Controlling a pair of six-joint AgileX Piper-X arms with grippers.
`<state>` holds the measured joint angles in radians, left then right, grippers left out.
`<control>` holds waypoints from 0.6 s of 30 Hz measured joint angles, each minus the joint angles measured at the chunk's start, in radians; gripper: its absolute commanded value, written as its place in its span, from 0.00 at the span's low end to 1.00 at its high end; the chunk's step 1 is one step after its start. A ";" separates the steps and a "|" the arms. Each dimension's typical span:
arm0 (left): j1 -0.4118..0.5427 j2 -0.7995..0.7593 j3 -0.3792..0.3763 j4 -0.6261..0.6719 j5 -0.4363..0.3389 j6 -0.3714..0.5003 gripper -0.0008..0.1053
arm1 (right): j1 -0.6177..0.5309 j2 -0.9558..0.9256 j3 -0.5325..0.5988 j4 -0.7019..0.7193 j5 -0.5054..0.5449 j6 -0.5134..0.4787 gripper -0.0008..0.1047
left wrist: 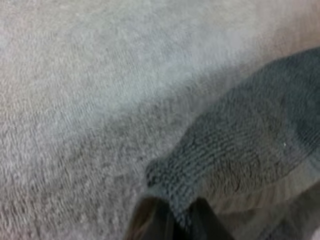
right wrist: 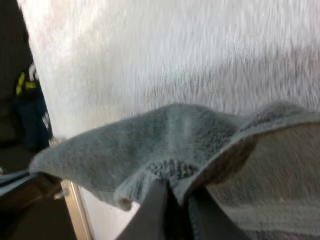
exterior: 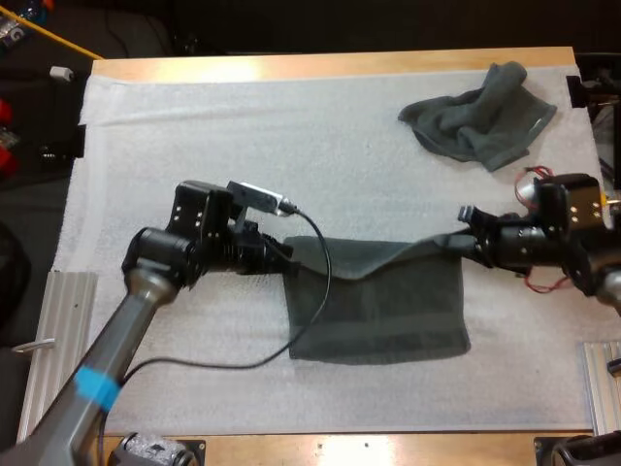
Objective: Pick towel from pile, fold and stack
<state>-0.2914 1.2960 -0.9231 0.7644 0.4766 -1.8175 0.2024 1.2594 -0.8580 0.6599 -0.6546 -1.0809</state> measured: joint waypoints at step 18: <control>0.029 0.153 0.000 -0.237 0.053 -0.139 0.20 | 0.000 0.126 0.001 -0.242 0.105 0.088 0.16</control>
<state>-0.2621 1.4491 -0.9231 0.5274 0.5295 -1.9563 0.2024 1.3857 -0.8571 0.4179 -0.5500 -0.9929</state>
